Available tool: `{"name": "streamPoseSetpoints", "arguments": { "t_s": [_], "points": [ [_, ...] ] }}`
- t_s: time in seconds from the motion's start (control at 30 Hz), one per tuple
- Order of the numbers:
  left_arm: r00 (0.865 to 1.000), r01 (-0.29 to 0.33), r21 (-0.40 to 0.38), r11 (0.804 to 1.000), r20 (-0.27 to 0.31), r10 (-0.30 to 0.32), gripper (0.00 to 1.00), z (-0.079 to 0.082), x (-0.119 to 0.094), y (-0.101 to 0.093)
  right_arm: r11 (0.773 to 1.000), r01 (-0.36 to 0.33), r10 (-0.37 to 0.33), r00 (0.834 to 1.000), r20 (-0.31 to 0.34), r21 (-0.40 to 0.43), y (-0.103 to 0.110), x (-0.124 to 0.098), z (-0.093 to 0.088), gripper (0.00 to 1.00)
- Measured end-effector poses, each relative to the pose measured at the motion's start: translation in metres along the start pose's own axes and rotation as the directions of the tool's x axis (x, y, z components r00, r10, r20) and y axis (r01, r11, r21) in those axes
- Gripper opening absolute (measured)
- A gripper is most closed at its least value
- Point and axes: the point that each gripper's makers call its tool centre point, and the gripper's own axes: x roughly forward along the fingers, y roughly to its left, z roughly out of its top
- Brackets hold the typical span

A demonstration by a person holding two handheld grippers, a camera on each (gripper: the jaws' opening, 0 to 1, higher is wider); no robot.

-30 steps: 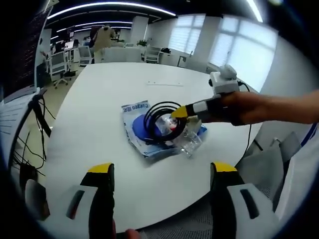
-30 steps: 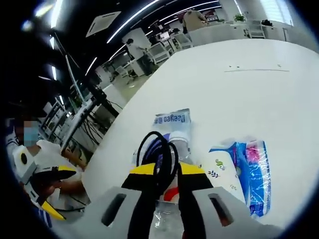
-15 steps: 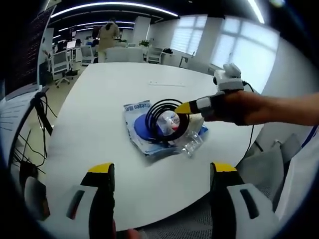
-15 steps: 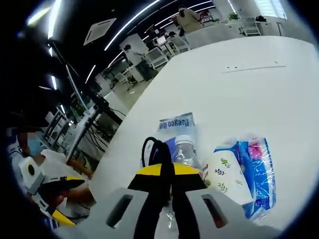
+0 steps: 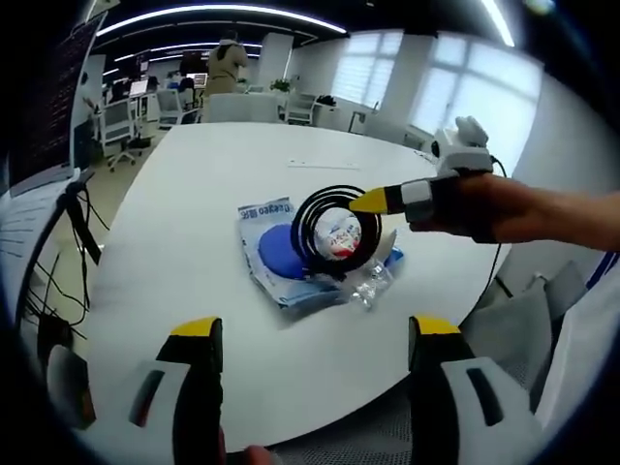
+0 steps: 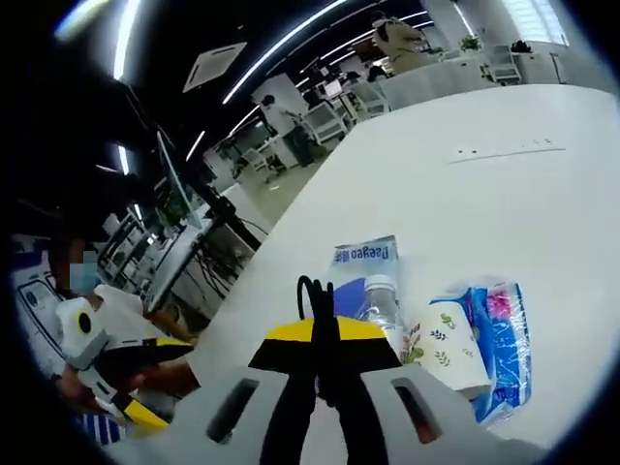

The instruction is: Arrange the tabletop items into an orderly group along one side of the table until the central work area is clear of visible clutter.

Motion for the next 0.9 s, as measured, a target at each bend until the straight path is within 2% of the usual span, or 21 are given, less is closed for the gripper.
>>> {"name": "streamPoseSetpoints", "arguments": {
  "t_s": [0.33, 0.7, 0.9],
  "points": [
    [1.000, 0.010, 0.015, 1.000, -0.006, -0.010, 0.80, 0.002, 0.004, -0.009, 1.000, -0.004, 0.005, 0.998, 0.061, -0.016, 0.004, -0.029, 0.021, 0.03],
    [1.000, 0.027, 0.033, 0.999, -0.015, -0.027, 0.80, 0.005, 0.012, -0.021, 0.999, 0.053, -0.054, 0.989, 0.139, 0.009, -0.025, -0.074, 0.039, 0.03],
    [0.999, 0.034, 0.044, 0.998, -0.019, -0.033, 0.80, 0.008, 0.015, -0.029, 0.994, 0.102, -0.109, 0.973, 0.205, 0.045, -0.049, -0.110, 0.050, 0.03]
  ]
}}
